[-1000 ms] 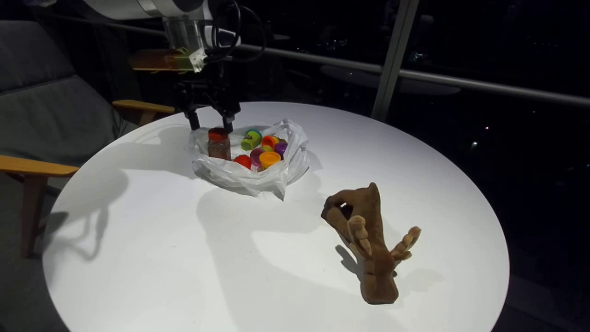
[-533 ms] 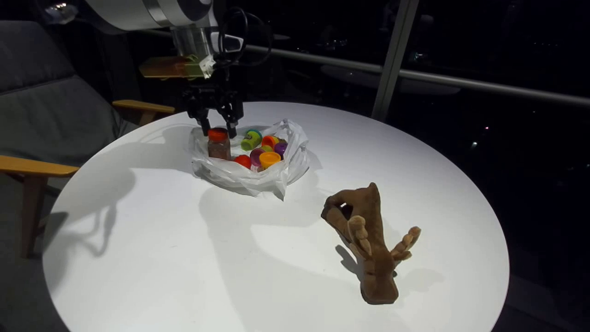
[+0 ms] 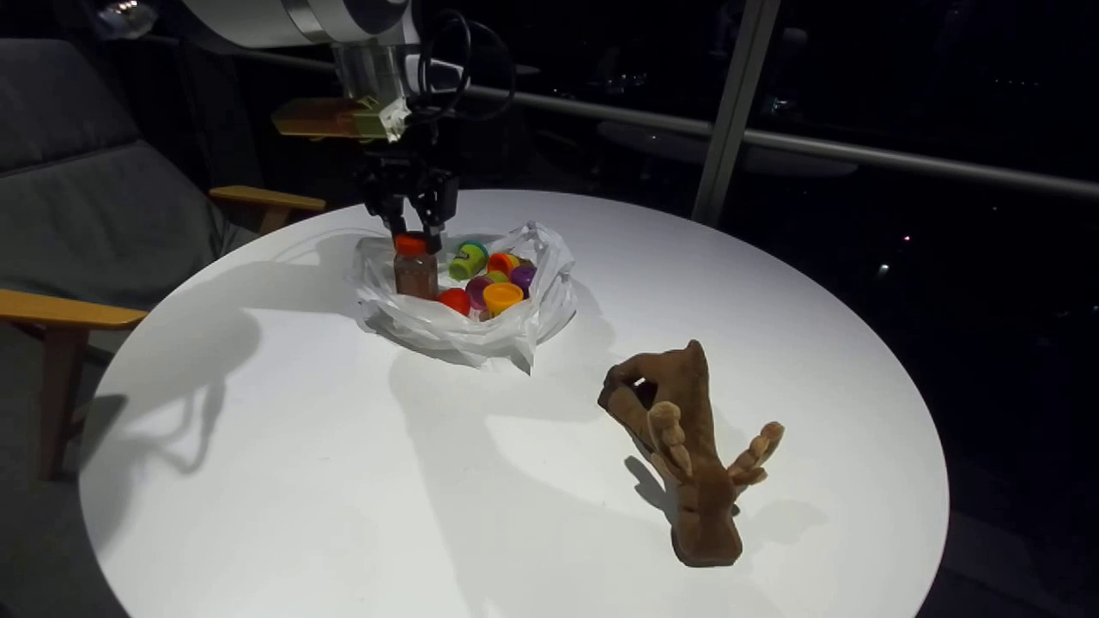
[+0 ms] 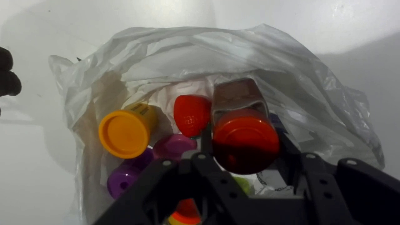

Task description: Pick up the objects from the plastic bag and put them on the table.

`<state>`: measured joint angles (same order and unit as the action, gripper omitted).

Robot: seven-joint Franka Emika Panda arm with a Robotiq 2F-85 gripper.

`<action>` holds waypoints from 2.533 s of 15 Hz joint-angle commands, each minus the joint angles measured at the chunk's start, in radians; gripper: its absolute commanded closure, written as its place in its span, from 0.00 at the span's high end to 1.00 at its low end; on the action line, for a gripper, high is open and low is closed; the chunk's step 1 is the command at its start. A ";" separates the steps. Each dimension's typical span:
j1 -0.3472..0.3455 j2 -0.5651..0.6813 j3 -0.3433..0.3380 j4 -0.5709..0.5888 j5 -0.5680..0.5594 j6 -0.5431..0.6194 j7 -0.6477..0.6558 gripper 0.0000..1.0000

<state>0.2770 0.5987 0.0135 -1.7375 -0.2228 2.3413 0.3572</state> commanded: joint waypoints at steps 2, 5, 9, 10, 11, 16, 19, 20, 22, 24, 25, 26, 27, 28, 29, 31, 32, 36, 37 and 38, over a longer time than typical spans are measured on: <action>-0.035 -0.179 0.001 -0.145 0.060 0.039 0.008 0.25; -0.070 -0.299 -0.007 -0.276 0.096 0.080 0.030 0.25; -0.141 -0.414 -0.037 -0.469 0.133 0.150 0.039 0.25; -0.165 -0.432 -0.043 -0.513 0.153 0.169 0.032 0.25; -0.184 -0.438 -0.057 -0.546 0.159 0.194 0.041 0.25; -0.255 -0.409 -0.134 -0.647 0.143 0.311 0.098 0.25; -0.246 -0.386 -0.190 -0.666 0.081 0.347 0.176 0.25; -0.240 -0.382 -0.202 -0.668 0.065 0.350 0.199 0.25; -0.229 -0.378 -0.215 -0.669 0.040 0.341 0.245 0.37; -0.219 -0.388 -0.217 -0.667 0.023 0.331 0.285 0.76; -0.213 -0.398 -0.215 -0.666 0.012 0.325 0.304 0.81; -0.206 -0.416 -0.209 -0.664 0.005 0.320 0.322 0.90; -0.195 -0.430 -0.205 -0.659 -0.009 0.318 0.342 0.96; -0.179 -0.446 -0.200 -0.647 -0.030 0.312 0.370 0.99; -0.170 -0.462 -0.187 -0.639 -0.039 0.310 0.380 1.00; -0.161 -0.474 -0.136 -0.606 -0.008 0.321 0.359 1.00; -0.158 -0.466 -0.107 -0.579 0.027 0.321 0.342 1.00; -0.147 -0.358 -0.004 -0.443 0.194 0.318 0.295 1.00; -0.139 -0.326 0.011 -0.410 0.206 0.311 0.292 1.00; -0.131 -0.288 0.022 -0.377 0.222 0.301 0.298 1.00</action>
<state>0.1308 0.1983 0.0074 -2.2304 -0.0563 2.6588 0.6780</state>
